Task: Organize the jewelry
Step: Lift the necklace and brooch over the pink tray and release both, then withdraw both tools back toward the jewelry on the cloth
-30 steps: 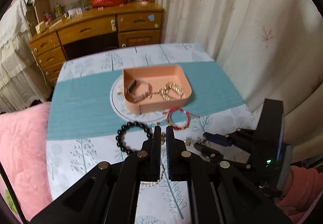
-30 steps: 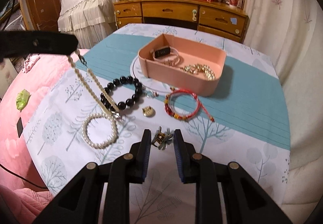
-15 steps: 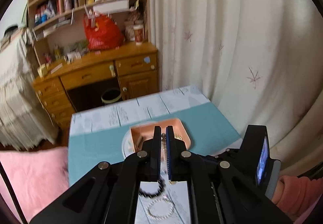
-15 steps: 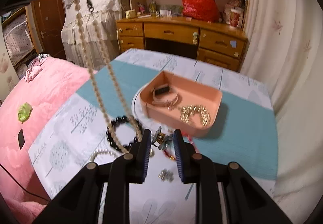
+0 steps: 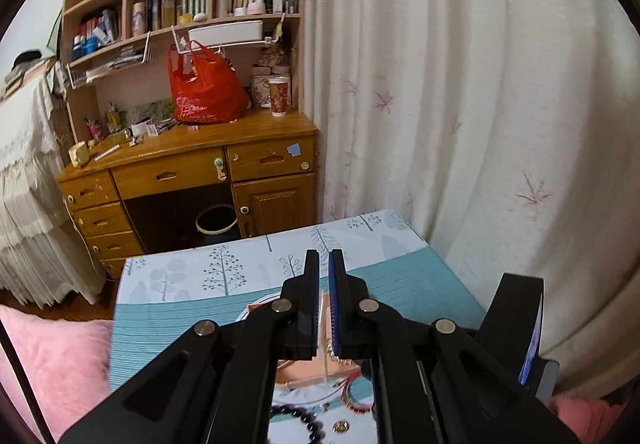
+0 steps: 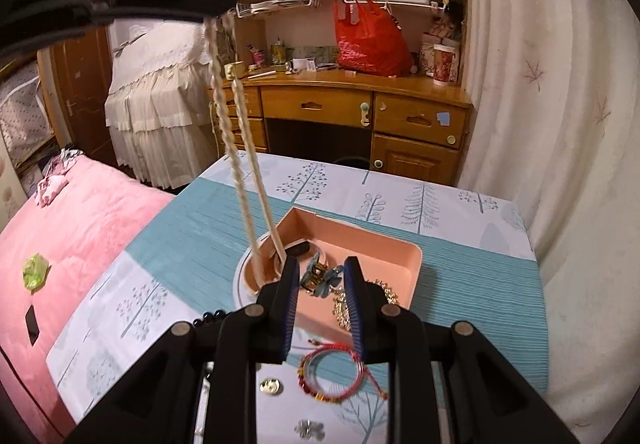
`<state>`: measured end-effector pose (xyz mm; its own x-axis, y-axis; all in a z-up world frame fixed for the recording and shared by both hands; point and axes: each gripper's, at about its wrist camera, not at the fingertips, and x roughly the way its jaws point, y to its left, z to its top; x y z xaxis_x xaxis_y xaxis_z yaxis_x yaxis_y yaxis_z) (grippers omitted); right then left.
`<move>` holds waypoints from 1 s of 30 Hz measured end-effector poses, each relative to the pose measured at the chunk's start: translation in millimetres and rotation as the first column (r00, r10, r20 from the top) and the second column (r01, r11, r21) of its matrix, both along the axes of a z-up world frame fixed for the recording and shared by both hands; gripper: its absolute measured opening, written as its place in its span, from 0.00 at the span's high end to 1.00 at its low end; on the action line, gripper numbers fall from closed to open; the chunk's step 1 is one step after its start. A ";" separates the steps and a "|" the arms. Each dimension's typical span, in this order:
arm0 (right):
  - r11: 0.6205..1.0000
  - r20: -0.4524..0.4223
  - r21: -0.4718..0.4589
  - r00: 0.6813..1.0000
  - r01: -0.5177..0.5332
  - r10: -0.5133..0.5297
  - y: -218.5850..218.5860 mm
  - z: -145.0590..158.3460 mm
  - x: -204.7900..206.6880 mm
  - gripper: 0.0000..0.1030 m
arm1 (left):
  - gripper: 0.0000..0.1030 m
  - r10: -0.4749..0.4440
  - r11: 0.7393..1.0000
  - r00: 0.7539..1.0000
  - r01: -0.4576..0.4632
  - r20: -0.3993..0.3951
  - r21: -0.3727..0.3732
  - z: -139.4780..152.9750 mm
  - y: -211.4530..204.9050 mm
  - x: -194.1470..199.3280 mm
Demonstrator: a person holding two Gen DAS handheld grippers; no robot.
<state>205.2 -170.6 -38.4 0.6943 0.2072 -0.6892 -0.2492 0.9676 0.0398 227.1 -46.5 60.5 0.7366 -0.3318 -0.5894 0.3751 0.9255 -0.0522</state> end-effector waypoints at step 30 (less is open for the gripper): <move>0.995 -0.136 0.070 0.988 0.078 -0.067 -32.5 -67.0 -34.8 0.41 | 0.24 0.219 0.973 0.884 -0.163 -0.414 0.165 -142.2 46.1 -9.2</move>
